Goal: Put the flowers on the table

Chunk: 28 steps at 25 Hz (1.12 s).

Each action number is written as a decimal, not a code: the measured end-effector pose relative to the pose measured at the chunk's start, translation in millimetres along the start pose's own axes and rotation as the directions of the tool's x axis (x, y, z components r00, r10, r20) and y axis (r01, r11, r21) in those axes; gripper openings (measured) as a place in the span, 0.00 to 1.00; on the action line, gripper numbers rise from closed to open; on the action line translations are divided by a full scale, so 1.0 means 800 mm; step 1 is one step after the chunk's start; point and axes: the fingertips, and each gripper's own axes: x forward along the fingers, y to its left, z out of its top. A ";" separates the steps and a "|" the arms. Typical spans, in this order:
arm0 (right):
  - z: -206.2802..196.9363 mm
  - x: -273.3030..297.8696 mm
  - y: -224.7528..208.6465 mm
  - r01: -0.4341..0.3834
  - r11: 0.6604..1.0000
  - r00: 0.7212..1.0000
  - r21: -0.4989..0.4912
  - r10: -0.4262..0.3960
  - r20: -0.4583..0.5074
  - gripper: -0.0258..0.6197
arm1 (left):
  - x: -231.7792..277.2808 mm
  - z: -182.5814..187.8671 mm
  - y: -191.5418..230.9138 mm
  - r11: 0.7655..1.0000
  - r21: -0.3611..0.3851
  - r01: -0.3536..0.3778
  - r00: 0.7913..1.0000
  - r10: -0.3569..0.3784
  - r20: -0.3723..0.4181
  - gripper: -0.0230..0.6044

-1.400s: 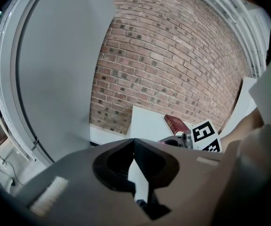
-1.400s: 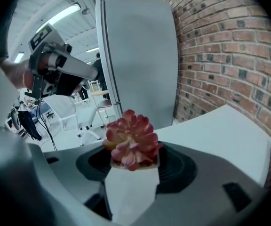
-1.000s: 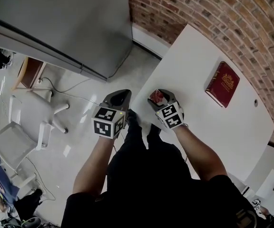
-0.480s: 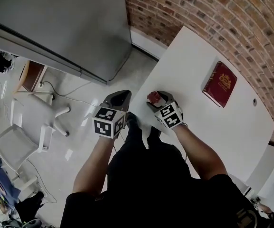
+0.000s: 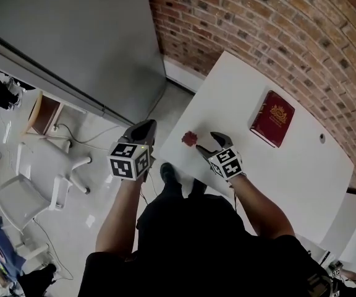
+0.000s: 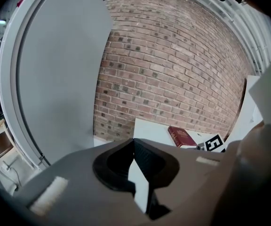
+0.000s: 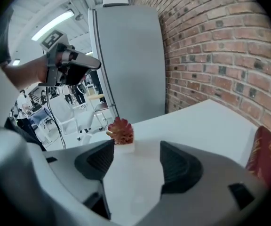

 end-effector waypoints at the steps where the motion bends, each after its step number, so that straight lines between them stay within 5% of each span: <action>1: -0.002 -0.009 -0.006 0.007 1.000 1.000 0.011 -0.007 0.006 0.47 | -0.002 0.005 -0.001 1.000 0.001 -0.008 1.000 0.008 0.008 0.05; 9: 0.002 -0.081 -0.060 0.056 0.992 0.991 0.111 -0.069 0.115 0.47 | -0.008 0.038 -0.030 0.998 0.027 -0.058 0.996 0.056 0.068 0.05; 15: 0.026 -0.150 -0.077 0.020 0.979 0.971 0.203 -0.067 0.230 0.33 | -0.010 0.048 -0.067 0.996 0.047 -0.077 0.994 0.072 0.088 0.05; 28: 0.105 -0.248 -0.098 0.049 0.983 0.907 0.176 -0.118 0.405 0.14 | -0.007 0.065 -0.093 0.994 0.099 -0.038 0.995 0.029 0.095 0.05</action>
